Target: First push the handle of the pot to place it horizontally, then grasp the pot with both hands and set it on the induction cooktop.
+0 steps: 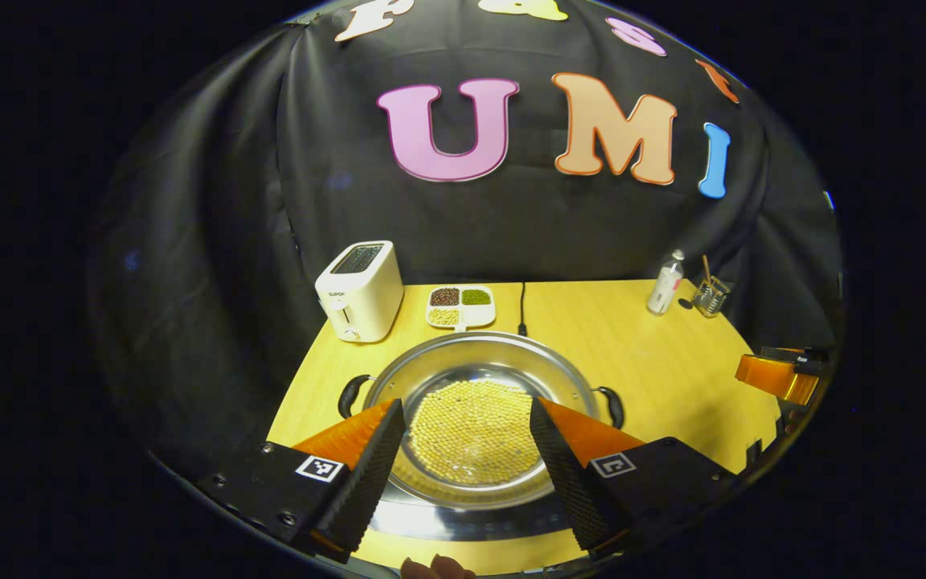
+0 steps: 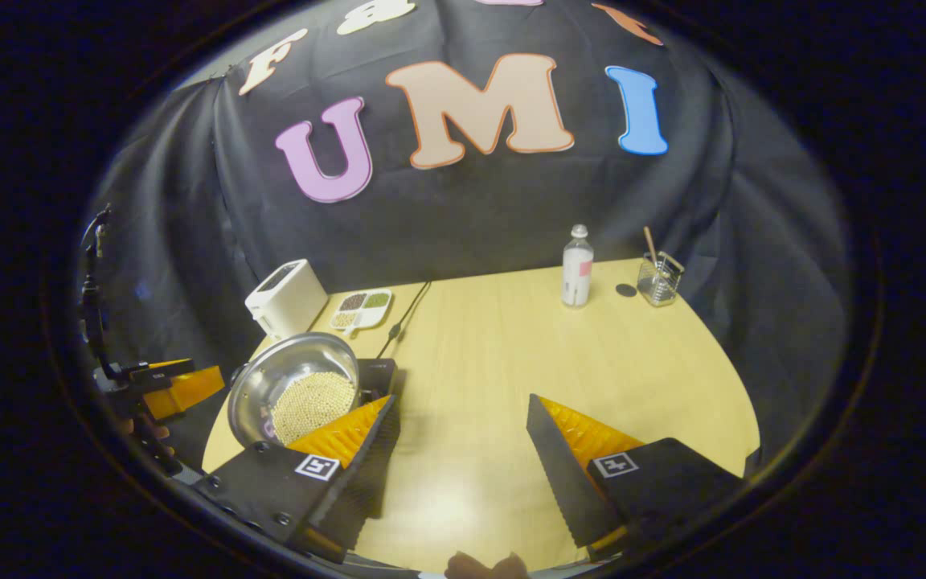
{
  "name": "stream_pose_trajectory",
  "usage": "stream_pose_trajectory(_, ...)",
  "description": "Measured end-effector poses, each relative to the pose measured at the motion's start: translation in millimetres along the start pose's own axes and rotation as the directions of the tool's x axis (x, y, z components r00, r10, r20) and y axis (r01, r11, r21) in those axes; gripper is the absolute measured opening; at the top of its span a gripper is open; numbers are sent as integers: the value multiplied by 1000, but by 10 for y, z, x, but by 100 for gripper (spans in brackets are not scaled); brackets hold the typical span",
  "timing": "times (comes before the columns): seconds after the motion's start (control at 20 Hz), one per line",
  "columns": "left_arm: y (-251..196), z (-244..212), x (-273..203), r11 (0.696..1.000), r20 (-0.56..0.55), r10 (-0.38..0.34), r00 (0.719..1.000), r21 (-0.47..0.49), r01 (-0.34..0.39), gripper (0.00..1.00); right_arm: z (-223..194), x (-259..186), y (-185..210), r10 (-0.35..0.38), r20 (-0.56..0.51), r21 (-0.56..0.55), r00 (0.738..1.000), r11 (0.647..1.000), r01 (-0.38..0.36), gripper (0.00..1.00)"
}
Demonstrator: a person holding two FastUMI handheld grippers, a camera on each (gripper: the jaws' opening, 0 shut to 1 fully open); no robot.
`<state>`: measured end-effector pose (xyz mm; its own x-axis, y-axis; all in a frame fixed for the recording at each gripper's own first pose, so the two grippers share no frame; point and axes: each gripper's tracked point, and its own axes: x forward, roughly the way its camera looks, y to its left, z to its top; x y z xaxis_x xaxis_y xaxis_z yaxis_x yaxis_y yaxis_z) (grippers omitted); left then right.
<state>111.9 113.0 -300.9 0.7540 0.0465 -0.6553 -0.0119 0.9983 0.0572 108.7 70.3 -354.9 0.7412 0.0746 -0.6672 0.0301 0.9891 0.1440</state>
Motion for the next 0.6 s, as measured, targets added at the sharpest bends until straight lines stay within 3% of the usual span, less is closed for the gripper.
stream_pose_trajectory(0.35,-615,427,-860,1000,188,14,982,-27,-9,95,466,-704,-275,68,159,-11,985,998,-67,94)
stream_pose_trajectory(0.55,-847,726,-1199,1000,278,-10,960,-6,12,95,672,-1118,-417,53,254,-13,966,999,-51,97)
stream_pose_trajectory(0.6,-896,810,-1289,1000,303,-17,953,-1,18,95,734,-1231,-434,49,277,-16,960,999,-46,94)
